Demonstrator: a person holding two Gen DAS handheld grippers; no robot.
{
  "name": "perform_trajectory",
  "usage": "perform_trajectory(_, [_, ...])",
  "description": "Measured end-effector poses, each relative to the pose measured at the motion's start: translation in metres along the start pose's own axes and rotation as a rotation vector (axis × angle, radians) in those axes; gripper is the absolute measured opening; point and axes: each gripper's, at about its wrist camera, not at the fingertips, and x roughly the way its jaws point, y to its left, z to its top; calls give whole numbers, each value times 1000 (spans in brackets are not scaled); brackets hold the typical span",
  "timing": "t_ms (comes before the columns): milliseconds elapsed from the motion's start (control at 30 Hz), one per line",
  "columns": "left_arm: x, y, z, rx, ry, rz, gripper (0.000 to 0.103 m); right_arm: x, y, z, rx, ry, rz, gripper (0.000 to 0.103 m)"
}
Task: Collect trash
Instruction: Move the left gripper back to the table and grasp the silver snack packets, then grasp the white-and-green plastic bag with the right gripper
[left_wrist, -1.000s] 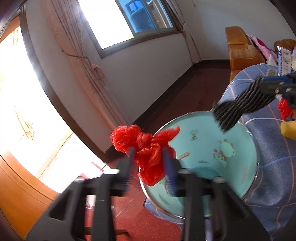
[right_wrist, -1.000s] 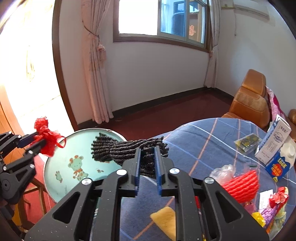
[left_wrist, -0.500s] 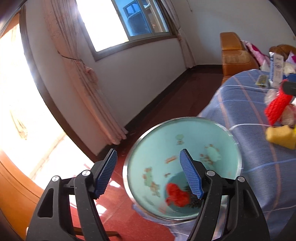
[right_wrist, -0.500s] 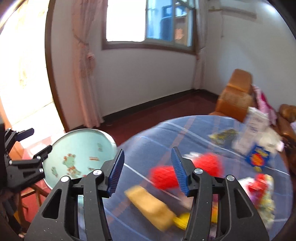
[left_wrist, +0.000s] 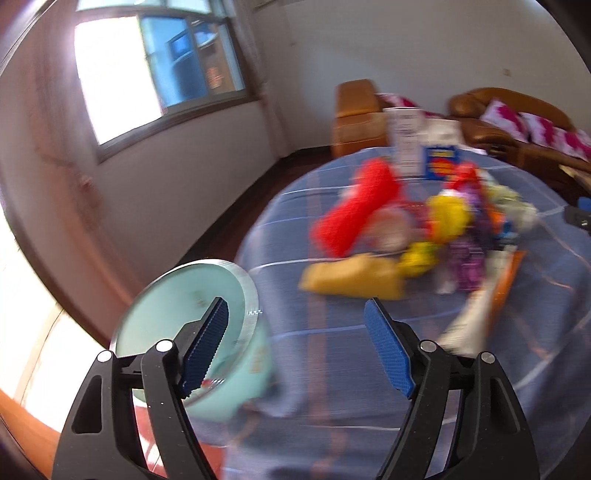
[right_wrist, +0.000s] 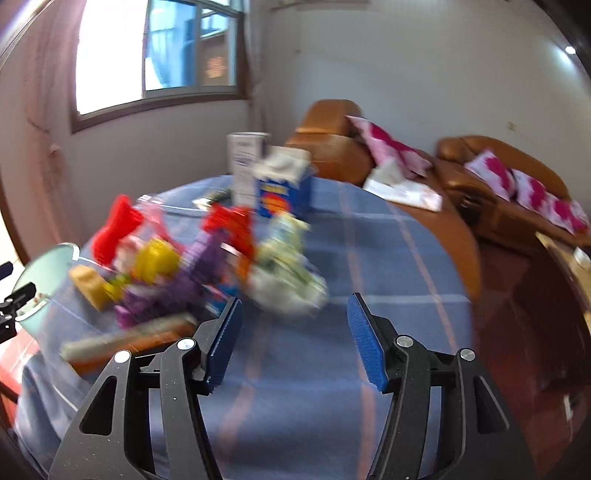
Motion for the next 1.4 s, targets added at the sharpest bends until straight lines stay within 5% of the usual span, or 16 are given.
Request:
perform_trajectory(333, [-6, -77, -5, 138, -2, -166, 71, -8, -74, -51, 152, 22, -112, 63])
perform_trajectory(500, [14, -93, -17, 157, 87, -274, 44, -10, -82, -56, 186, 13, -98, 64])
perform_trajectory(667, [11, -100, -15, 183, 79, -333, 16, -8, -80, -55, 202, 12, -77, 64])
perform_trajectory(800, [-7, -89, -7, 176, 44, -354, 13, -10, -78, -52, 205, 5, -68, 64])
perform_trajectory(1000, [-32, -56, 9, 138, -30, -291, 13, -13, -72, -44, 201, -3, -48, 64])
perform_trajectory(1400, [-6, 36, 1, -13, 8, -13, 13, 22, -37, 3, 162, 35, -8, 63])
